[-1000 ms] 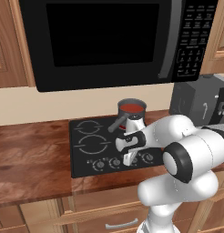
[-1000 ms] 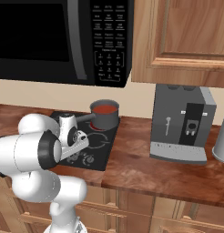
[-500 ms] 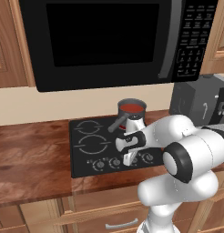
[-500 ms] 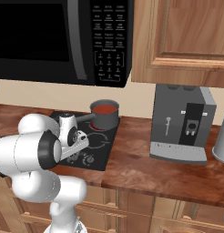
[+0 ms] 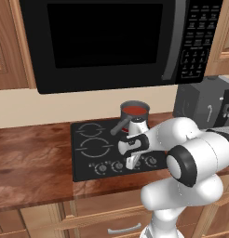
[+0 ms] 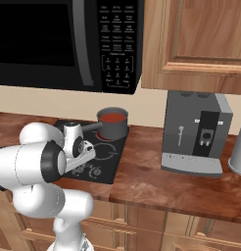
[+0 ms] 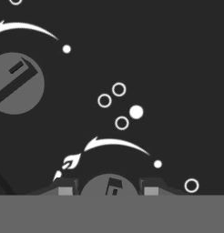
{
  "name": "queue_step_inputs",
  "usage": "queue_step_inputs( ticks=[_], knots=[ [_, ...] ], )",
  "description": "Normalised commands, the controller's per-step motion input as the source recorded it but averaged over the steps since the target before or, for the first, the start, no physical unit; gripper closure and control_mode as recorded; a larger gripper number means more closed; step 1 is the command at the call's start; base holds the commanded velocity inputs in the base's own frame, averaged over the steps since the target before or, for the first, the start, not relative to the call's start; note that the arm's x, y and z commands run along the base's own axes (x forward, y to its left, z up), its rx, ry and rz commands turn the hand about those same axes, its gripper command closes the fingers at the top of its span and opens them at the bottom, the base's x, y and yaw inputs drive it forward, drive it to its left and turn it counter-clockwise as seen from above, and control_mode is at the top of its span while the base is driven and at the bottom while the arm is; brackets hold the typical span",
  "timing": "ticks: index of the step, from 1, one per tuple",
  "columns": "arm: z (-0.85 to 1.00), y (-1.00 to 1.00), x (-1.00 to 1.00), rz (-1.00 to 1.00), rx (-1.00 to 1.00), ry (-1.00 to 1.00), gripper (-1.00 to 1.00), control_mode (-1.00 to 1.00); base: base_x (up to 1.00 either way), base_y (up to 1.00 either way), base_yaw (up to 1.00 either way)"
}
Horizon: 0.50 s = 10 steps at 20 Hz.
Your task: Wait until the marinara sauce is simmered to a deep red color and then turn off the stove.
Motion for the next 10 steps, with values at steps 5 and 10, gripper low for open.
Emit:
queue_step_inputs(
  ticks=[5,10],
  knots=[
    [0.00,0.00,0.00,0.00,0.00,0.00,1.00,-1.00,0.00,0.00,0.00],
    [0.00,0.00,0.00,0.00,0.00,0.00,1.00,-1.00,0.00,0.00,0.00]
  ],
)
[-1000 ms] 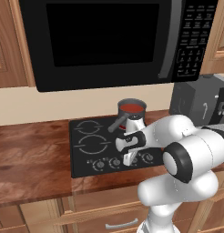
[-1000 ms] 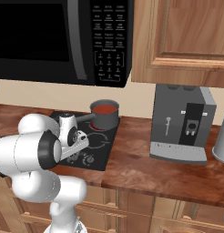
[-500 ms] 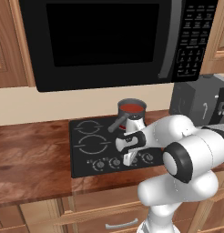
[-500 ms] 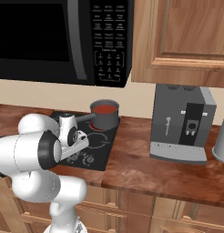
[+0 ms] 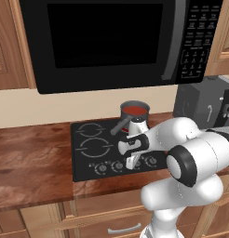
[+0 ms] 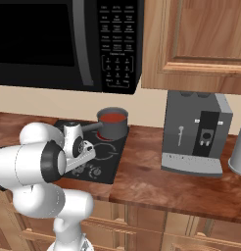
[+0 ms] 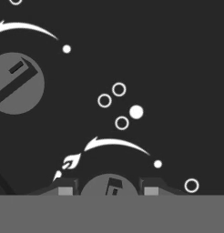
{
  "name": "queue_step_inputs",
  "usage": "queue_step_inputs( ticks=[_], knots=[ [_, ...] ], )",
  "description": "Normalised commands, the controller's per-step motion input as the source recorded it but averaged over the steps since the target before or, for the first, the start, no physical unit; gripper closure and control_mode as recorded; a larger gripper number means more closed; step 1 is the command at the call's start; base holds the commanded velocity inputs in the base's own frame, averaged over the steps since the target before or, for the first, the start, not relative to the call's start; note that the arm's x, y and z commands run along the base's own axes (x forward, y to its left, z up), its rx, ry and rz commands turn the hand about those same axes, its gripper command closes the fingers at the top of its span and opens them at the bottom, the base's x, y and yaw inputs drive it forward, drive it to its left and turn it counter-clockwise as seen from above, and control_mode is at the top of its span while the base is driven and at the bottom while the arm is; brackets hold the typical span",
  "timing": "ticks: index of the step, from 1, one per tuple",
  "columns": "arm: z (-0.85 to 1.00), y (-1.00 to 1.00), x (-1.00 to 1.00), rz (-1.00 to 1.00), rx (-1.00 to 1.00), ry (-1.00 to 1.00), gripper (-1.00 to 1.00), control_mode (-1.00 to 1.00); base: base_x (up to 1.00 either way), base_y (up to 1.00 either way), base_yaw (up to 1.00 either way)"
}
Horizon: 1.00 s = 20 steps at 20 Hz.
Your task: Wait until the marinara sauce is simmered to a deep red color and then turn off the stove.
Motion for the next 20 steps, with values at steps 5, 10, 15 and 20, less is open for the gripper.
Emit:
queue_step_inputs(
  ticks=[5,10,15,20],
  knots=[
    [0.00,0.00,0.00,0.00,0.00,0.00,1.00,-1.00,0.00,0.00,0.00],
    [0.00,0.00,0.00,0.00,0.00,0.00,1.00,-1.00,0.00,0.00,0.00],
    [0.00,0.00,0.00,0.00,0.00,0.00,1.00,-1.00,0.00,0.00,0.00],
    [0.00,0.00,0.00,0.00,0.00,0.00,1.00,-1.00,0.00,0.00,0.00]
  ],
)
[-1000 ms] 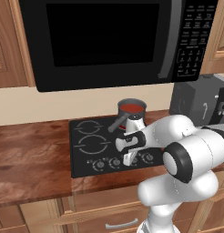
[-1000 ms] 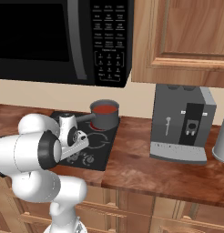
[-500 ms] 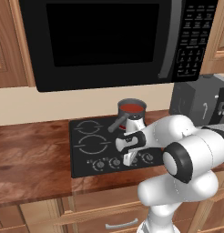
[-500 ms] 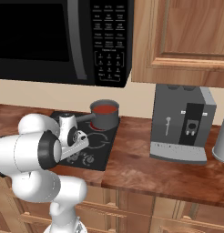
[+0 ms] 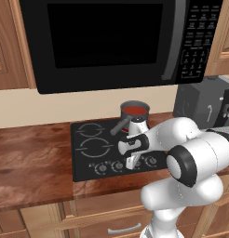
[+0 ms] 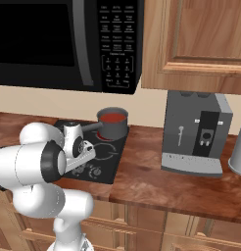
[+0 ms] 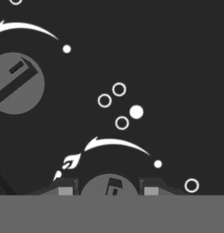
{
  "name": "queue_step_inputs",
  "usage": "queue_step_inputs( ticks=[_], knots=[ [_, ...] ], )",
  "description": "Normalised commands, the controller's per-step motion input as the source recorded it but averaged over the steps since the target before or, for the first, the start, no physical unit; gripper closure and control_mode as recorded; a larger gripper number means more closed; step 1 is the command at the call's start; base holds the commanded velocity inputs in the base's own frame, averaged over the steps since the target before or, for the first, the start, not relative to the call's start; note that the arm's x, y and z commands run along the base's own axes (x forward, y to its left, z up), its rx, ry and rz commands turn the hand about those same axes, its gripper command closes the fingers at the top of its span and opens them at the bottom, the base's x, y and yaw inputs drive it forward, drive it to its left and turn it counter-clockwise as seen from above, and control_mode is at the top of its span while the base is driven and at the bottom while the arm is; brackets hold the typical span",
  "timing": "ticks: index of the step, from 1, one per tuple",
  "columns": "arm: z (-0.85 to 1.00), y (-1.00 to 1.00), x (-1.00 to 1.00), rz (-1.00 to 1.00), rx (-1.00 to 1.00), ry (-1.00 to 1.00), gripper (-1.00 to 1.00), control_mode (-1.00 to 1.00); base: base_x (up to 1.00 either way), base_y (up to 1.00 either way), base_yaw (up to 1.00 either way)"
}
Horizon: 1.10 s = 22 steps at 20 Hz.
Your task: Wait until the marinara sauce is simmered to a deep red color and then turn off the stove.
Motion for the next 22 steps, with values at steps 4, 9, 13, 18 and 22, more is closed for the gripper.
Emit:
queue_step_inputs(
  ticks=[4,9,13,18,22],
  knots=[
    [0.00,0.00,0.00,0.00,0.00,0.00,1.00,-1.00,0.00,0.00,0.00],
    [0.00,0.00,0.00,0.00,0.00,0.00,1.00,-1.00,0.00,0.00,0.00],
    [0.00,0.00,0.00,0.00,0.00,0.00,1.00,-1.00,0.00,0.00,0.00],
    [0.00,0.00,0.00,0.00,0.00,0.00,1.00,-1.00,0.00,0.00,0.00],
    [0.00,0.00,0.00,0.00,0.00,0.00,1.00,-1.00,0.00,0.00,0.00]
  ],
)
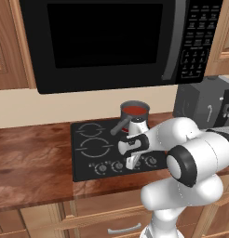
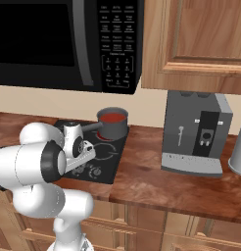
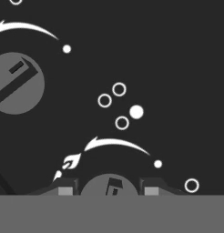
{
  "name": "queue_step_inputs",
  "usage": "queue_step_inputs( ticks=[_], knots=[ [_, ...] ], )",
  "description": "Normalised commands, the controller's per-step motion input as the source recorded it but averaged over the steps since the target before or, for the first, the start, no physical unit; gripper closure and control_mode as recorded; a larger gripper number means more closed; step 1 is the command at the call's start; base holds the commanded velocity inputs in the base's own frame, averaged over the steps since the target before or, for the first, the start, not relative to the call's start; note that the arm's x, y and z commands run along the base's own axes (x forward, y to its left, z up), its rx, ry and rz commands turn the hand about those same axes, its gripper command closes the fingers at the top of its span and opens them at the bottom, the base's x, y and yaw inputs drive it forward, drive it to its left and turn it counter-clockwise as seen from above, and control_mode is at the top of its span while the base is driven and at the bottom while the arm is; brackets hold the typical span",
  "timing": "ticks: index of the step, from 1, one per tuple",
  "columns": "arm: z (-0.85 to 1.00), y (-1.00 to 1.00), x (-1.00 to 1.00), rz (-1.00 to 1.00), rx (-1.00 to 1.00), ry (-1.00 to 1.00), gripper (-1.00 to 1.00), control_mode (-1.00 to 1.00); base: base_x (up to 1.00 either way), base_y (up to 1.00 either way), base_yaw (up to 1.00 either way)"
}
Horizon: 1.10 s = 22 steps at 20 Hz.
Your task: Wait until the marinara sauce is simmered to a deep red color and then turn off the stove.
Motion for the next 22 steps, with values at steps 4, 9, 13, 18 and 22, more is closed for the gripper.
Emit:
queue_step_inputs(
  ticks=[4,9,13,18,22],
  knots=[
    [0.00,0.00,0.00,0.00,0.00,0.00,1.00,-1.00,0.00,0.00,0.00],
    [0.00,0.00,0.00,0.00,0.00,0.00,1.00,-1.00,0.00,0.00,0.00],
    [0.00,0.00,0.00,0.00,0.00,0.00,1.00,-1.00,0.00,0.00,0.00],
    [0.00,0.00,0.00,0.00,0.00,0.00,1.00,-1.00,0.00,0.00,0.00],
    [0.00,0.00,0.00,0.00,0.00,0.00,1.00,-1.00,0.00,0.00,0.00]
  ],
)
